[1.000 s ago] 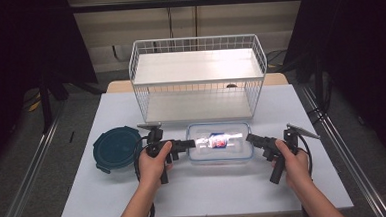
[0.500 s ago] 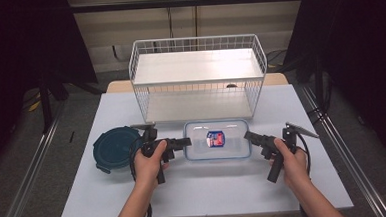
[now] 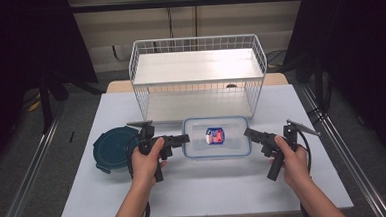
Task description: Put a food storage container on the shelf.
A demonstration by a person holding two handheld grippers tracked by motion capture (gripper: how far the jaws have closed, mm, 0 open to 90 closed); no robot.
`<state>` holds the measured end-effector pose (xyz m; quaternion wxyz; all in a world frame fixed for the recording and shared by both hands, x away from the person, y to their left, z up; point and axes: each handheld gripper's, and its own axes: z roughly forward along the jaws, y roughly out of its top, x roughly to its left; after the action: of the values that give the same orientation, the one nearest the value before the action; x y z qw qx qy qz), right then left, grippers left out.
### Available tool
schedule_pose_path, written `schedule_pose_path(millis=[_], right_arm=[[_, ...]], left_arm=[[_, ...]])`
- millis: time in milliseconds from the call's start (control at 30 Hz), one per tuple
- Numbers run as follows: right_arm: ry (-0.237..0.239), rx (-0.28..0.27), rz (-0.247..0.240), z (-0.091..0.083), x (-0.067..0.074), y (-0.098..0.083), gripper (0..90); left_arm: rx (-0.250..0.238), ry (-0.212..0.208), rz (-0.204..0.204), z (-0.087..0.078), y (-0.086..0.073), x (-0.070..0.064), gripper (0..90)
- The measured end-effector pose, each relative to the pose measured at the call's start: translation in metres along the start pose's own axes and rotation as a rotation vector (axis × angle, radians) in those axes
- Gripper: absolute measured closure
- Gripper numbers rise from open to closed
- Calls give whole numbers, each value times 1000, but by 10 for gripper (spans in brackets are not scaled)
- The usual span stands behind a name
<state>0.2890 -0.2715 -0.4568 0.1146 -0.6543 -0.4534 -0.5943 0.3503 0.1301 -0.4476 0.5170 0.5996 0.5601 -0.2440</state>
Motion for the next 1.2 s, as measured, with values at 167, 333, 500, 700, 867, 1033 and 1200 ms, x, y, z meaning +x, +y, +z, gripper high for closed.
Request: schedule_pose_path(millis=[167, 333, 500, 700, 867, 1033, 1200], right_arm=[[5, -12, -16, 0, 9, 3, 580], [12, -18, -27, 1, 19, 6, 581], [25, -30, -26, 2, 33, 10, 581], [32, -41, -33, 2, 44, 15, 581], [49, -47, -29, 2, 52, 20, 581], [60, -68, -36, 2, 64, 25, 581], [69, -75, -41, 1, 72, 28, 581]], left_arm=[[-15, -10, 3, -6, 4, -7, 564], [-30, -21, 4, -12, 6, -12, 567], [-48, -21, 21, -22, 12, -24, 567], [-68, -27, 33, -28, 17, -34, 569], [-80, -33, 42, -34, 23, -43, 574], [-89, -35, 49, -40, 29, -54, 575], [-111, -37, 58, -45, 32, -62, 575]])
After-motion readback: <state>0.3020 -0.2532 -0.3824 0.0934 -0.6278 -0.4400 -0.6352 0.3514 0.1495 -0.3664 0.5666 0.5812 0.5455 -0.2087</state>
